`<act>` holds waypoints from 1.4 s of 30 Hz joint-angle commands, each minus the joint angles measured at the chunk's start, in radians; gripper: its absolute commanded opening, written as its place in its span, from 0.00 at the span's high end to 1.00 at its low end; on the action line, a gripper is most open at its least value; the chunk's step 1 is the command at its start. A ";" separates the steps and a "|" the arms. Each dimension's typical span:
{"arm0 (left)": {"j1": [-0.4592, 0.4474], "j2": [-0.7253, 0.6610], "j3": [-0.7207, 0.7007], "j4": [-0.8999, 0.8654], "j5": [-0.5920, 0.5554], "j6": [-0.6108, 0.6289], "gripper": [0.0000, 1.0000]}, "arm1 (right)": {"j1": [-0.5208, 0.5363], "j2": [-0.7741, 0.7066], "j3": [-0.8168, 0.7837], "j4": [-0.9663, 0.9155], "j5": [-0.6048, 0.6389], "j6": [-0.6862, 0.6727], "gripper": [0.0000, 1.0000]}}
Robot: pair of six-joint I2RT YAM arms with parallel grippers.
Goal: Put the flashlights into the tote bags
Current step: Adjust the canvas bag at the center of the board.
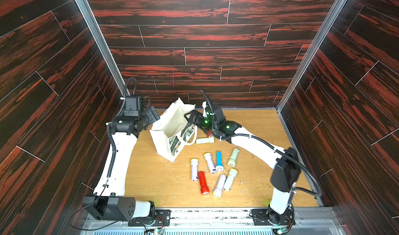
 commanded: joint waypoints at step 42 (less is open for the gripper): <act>0.010 0.005 -0.002 -0.025 0.056 0.048 0.11 | 0.042 0.363 0.567 -0.508 0.082 0.018 0.78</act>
